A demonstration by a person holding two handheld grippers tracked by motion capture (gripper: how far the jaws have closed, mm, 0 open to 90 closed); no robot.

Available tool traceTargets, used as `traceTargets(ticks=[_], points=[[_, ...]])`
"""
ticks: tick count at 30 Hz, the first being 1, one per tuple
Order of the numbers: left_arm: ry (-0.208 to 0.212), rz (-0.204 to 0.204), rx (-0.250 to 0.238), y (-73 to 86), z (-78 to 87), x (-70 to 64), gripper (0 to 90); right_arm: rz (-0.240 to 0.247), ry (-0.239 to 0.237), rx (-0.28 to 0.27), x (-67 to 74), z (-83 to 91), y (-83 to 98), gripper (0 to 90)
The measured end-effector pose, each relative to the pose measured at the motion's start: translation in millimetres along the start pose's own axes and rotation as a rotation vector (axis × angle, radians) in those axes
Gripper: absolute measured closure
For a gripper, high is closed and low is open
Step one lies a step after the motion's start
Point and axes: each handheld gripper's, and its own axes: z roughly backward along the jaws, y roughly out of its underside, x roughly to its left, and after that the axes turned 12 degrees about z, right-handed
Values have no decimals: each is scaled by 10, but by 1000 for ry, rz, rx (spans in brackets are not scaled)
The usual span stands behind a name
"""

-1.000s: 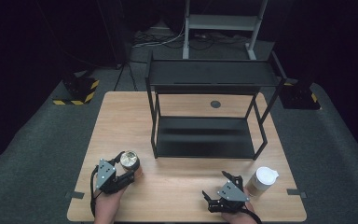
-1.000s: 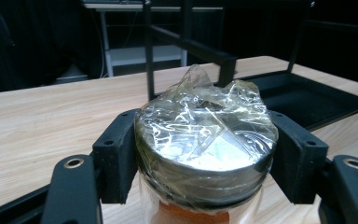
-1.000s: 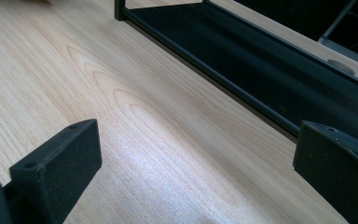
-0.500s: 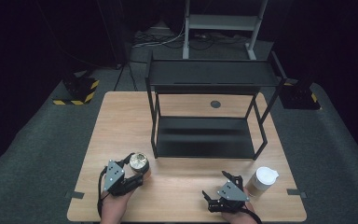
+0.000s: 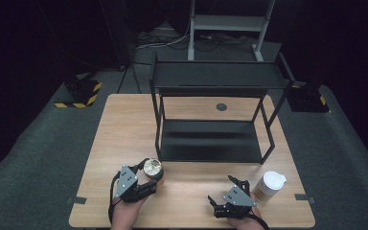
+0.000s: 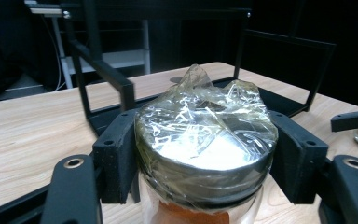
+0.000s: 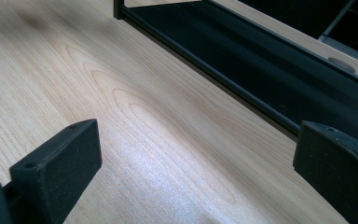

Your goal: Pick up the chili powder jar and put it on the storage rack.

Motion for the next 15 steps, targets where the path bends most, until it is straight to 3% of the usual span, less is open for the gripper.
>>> traceTargets(ticks=[15], points=[[49, -27, 14, -188, -216, -188, 333, -9, -2, -2, -14, 1, 6, 0]])
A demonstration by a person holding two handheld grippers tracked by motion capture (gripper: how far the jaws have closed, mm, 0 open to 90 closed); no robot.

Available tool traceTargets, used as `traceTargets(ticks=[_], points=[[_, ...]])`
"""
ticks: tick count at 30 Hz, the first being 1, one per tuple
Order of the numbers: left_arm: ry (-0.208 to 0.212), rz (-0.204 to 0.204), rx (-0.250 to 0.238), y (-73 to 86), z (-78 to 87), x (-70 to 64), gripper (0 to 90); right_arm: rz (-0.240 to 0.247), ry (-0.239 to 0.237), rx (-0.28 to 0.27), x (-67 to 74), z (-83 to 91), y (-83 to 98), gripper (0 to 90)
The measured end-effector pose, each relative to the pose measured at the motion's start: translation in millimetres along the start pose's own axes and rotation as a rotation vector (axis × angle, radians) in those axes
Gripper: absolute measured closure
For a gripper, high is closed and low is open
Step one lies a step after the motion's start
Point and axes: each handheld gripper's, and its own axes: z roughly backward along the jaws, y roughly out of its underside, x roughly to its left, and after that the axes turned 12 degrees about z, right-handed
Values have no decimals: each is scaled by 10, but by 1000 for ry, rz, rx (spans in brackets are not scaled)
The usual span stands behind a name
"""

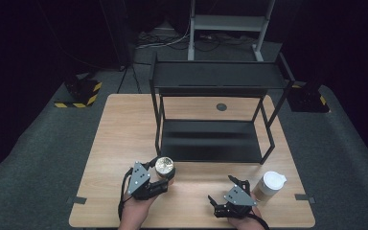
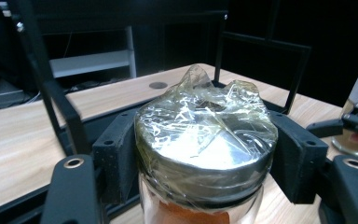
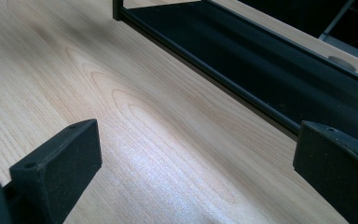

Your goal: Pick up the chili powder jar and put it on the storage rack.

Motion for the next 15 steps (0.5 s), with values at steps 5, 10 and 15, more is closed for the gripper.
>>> traceTargets(ticks=[5, 10, 15], points=[[14, -1, -14, -112, -83, -64, 333, -1, -1, -3, -2, 2, 6, 0], [29, -7, -23, -235, -166, -111, 332, -1, -2, -3, -3, 1, 5, 0], [38, -11, -31, -363, -254, -148, 332, -6, -3, -6, -9, 3, 12, 0]])
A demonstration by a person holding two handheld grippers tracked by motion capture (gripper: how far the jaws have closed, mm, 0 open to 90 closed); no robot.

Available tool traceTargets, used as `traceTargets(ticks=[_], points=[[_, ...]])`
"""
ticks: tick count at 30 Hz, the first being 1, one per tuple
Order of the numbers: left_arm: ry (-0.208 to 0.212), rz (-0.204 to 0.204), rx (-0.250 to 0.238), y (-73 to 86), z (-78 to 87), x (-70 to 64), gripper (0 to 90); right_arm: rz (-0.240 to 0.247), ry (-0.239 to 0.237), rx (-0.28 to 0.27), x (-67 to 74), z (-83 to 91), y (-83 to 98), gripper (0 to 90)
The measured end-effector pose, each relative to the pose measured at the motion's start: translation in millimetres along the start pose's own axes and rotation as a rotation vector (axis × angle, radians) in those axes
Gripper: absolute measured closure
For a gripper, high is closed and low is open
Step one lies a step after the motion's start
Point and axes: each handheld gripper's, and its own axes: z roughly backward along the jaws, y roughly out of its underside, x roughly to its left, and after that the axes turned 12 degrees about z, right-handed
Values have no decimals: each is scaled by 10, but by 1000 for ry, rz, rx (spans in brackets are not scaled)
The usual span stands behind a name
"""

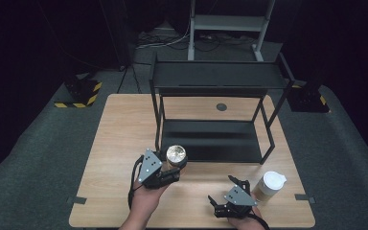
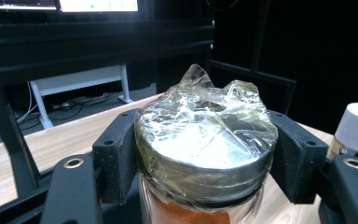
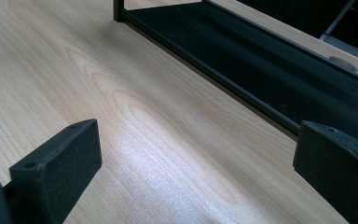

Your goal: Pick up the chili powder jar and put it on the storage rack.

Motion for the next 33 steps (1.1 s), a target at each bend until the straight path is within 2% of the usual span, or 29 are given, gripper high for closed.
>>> traceTargets(ticks=[7, 10, 33], points=[[7, 1, -19, -115, -64, -22, 332, -6, -3, -3, -11, 2, 7, 0], [6, -4, -32, -211, -99, -34, 333, -11, -4, -3, -15, 4, 8, 0], [5, -10, -61, -652, -229, -5, 333, -21, 0, -10, -19, 10, 24, 0]])
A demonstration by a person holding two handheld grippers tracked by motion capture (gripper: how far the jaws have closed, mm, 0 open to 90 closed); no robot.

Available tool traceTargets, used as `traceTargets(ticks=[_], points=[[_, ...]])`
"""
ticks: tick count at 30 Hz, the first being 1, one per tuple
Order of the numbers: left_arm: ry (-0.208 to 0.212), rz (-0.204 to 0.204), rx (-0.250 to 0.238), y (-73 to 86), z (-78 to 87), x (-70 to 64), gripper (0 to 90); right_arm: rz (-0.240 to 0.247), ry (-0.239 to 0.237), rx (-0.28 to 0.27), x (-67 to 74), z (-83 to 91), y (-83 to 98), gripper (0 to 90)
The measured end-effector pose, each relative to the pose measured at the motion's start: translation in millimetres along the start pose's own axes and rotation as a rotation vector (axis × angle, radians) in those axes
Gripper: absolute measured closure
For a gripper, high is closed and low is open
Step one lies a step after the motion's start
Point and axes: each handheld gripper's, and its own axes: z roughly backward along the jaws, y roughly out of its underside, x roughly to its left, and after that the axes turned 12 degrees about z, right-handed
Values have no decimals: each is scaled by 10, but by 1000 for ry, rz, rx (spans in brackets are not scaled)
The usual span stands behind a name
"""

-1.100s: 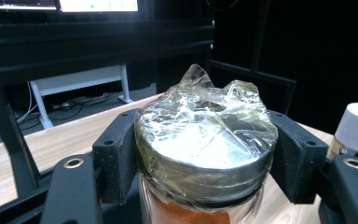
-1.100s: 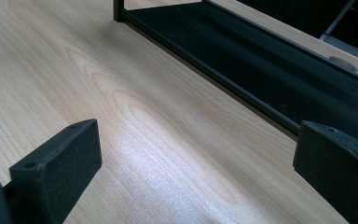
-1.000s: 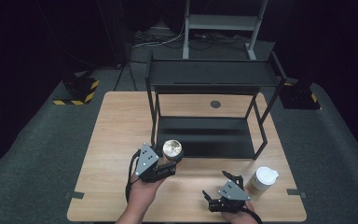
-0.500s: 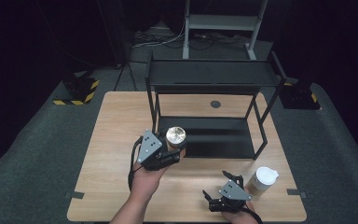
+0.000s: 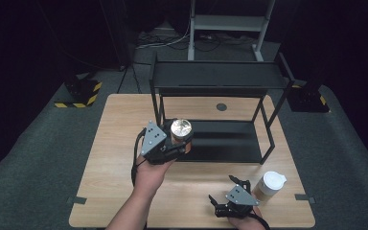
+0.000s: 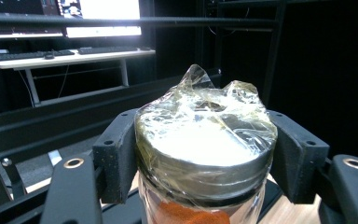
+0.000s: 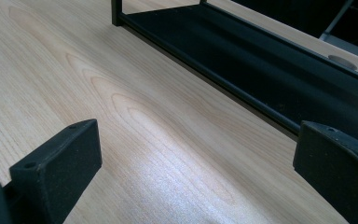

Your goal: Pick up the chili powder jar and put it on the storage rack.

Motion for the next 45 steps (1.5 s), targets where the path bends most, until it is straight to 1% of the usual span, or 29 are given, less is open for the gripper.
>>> traceTargets(ticks=[1, 7, 9, 12, 13, 16, 17, 20, 24, 25, 27, 31, 33, 37, 38, 40, 43, 45], points=[[-1, -6, -4, -48, -9, 0, 333, -2, 0, 0, -2, 1, 0, 0], [-4, -10, -12, -137, -31, 3, 333, -7, 0, -1, -6, 3, 3, 0], [-9, -18, -14, -199, -43, 3, 333, -9, 1, -2, -6, 5, 6, 0], [-8, -14, -19, -218, -49, 8, 333, -10, 0, -3, -8, 5, 8, 0], [-9, -12, -21, -254, -54, 14, 333, -10, -1, -3, -10, 5, 7, 0], [-10, -11, -28, -289, -61, 15, 333, -11, -2, -3, -13, 5, 8, 0], [-10, -17, -28, -301, -61, 17, 333, -11, -2, -3, -15, 6, 9, 0], [-11, -26, -39, -370, -74, -2, 333, -13, -3, -4, -16, 6, 10, 0], [-9, -21, -53, -421, -86, -7, 333, -14, -4, -4, -18, 6, 11, 0], [-8, -24, -59, -462, -92, -8, 333, -14, -5, -5, -22, 5, 14, 0], [-10, -31, -70, -490, -97, -17, 333, -15, -6, -5, -24, 5, 13, 0], [-7, -29, -79, -532, -109, -16, 333, -10, -5, -4, -16, 4, 10, 0], [-11, -40, -83, -575, -128, -23, 333, -5, -6, -4, -12, 4, 7, 0], [-9, -26, -91, -607, -150, -7, 333, -4, -6, -5, -13, 5, 10, 0], [-3, -12, -95, -617, -159, 10, 333, -4, -7, -5, -15, 6, 10, 0], [2, 3, -101, -630, -170, 23, 333, -4, -7, -6, -14, 5, 11, 0], [1, 7, -108, -665, -191, 23, 333, 3, -7, -7, -11, 3, 12, 0], [-4, -2, -113, -701, -207, 9, 333, 3, -7, -7, -11, 3, 12, 0]])
